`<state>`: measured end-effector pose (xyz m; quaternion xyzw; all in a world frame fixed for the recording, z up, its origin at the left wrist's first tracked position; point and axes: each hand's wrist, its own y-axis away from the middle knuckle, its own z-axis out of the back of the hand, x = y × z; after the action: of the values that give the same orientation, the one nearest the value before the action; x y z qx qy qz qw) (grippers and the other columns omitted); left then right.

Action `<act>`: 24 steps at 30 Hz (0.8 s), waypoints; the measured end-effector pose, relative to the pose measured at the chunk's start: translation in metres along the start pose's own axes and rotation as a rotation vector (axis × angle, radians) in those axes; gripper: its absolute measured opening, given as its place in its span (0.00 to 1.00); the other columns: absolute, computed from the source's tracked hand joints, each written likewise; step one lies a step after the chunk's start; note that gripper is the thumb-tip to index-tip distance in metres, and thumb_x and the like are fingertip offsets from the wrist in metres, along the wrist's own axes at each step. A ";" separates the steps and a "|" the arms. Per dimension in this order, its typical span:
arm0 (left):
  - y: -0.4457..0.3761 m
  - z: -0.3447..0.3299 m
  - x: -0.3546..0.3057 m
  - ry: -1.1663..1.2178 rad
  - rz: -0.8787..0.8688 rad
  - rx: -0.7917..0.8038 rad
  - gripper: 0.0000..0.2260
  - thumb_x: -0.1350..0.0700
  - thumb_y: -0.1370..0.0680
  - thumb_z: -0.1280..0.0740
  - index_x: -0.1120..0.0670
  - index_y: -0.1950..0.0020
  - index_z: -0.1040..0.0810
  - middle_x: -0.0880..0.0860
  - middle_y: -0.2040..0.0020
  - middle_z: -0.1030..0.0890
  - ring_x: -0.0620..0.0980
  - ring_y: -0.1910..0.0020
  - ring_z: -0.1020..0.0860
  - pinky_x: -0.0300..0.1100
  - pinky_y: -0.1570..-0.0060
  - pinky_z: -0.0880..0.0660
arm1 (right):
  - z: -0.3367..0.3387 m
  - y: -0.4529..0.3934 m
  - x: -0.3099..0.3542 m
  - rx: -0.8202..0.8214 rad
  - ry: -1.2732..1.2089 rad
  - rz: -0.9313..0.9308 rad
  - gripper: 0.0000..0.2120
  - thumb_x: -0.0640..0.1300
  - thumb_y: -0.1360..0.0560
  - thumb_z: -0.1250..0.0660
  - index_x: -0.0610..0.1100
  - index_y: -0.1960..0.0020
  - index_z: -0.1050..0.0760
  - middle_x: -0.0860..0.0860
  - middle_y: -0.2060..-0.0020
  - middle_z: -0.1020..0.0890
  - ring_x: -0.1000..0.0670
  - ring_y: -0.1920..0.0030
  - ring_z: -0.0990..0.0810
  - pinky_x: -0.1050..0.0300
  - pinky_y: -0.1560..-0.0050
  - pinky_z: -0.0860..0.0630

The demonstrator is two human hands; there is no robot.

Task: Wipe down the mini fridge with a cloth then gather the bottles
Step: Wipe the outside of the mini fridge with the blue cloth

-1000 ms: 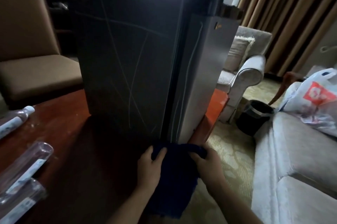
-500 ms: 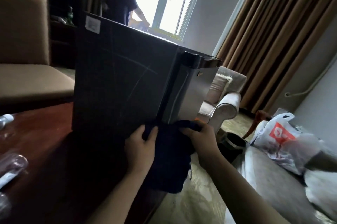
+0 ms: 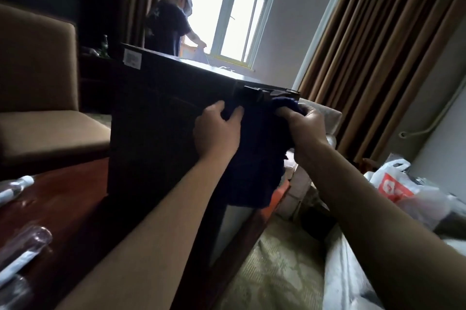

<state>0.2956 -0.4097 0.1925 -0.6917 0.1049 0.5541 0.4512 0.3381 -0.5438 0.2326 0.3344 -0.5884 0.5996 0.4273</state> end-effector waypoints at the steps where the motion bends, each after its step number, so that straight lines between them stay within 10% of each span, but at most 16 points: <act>1: -0.003 -0.001 -0.004 -0.013 0.004 0.001 0.13 0.49 0.22 0.33 0.60 0.53 0.22 0.58 0.58 0.18 0.57 0.60 0.19 0.53 0.63 0.25 | -0.001 -0.003 0.006 -0.004 0.026 0.017 0.07 0.43 0.36 0.27 0.47 0.58 0.19 0.45 0.58 0.15 0.42 0.54 0.16 0.41 0.49 0.19; 12: 0.029 0.001 0.030 0.007 -0.039 0.038 0.12 0.48 0.22 0.34 0.55 0.59 0.24 0.48 0.66 0.22 0.43 0.68 0.25 0.43 0.65 0.26 | 0.001 0.025 -0.070 -0.032 0.148 -0.100 0.19 0.54 0.42 0.30 0.47 0.53 0.19 0.49 0.58 0.15 0.45 0.54 0.16 0.42 0.48 0.20; 24: 0.151 0.006 0.189 -0.247 0.484 0.208 0.21 0.46 0.21 0.36 0.56 0.32 0.25 0.56 0.37 0.21 0.54 0.38 0.23 0.43 0.42 0.27 | -0.006 0.119 -0.228 0.085 0.482 -0.443 0.07 0.45 0.30 0.30 0.47 0.52 0.20 0.50 0.61 0.17 0.49 0.59 0.18 0.49 0.54 0.19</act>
<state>0.2624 -0.4247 -0.0467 -0.5238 0.2676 0.7118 0.3839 0.3246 -0.5585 -0.0244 0.3202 -0.3577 0.5780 0.6599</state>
